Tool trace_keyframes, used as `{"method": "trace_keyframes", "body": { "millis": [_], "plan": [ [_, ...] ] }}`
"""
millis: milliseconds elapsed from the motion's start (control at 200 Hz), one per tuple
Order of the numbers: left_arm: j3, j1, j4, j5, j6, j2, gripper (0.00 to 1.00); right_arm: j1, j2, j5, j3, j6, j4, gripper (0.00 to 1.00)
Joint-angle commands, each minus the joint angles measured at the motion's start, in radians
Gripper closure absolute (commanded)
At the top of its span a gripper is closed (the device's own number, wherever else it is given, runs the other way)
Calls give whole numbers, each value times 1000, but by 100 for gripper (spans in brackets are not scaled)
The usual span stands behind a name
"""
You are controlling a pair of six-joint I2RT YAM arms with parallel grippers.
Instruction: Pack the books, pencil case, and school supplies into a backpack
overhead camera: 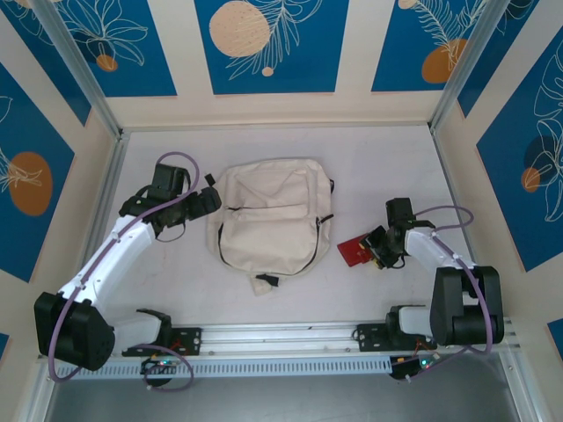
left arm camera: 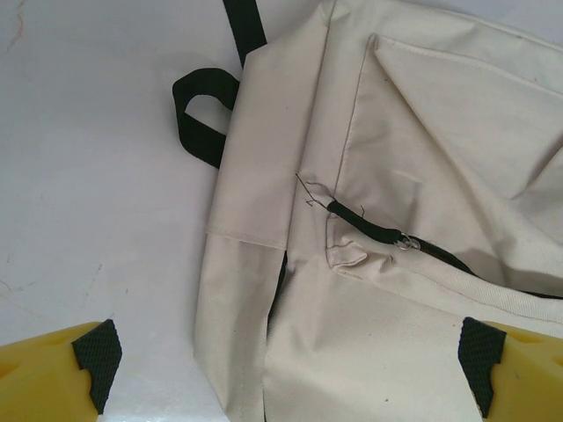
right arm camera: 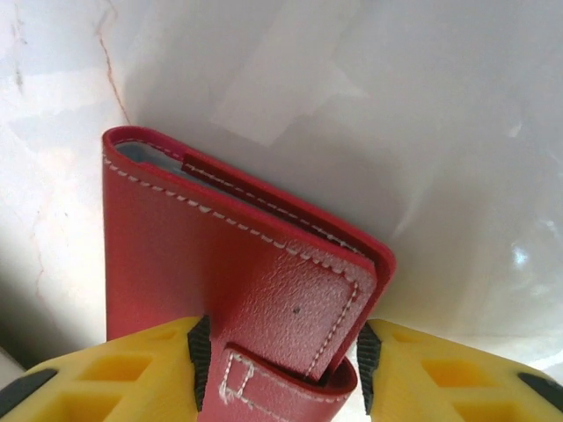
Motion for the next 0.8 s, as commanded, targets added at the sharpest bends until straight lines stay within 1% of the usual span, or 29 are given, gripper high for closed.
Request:
{"method": "trace_keyframes", "body": {
  "millis": [0,110,200,290,440,585,690,745,795],
  "plan": [
    [18,11,6,17,-4,9,0,-8,28,-38,-11,3,26,54],
    [19,12,5,20,-4,8,0,-7,49,-38,-11,-6,38,60],
    [19,11,7,36,-4,11,0,-8,66,-38,-6,-22,43,75],
    [24,11,10,64,-3,20,0,-8,79,-31,3,-39,40,84],
    [30,11,14,105,4,34,0,-6,71,4,23,-66,19,95],
    [31,12,41,172,15,40,0,-4,19,41,60,-106,-18,100],
    [24,11,77,242,20,44,0,-4,-53,19,86,-146,-25,100],
    [20,10,103,293,20,46,0,-4,-93,-8,107,-167,-31,100],
    [13,8,146,380,22,47,0,-4,-119,-43,136,-183,-44,100]
  ]
}}
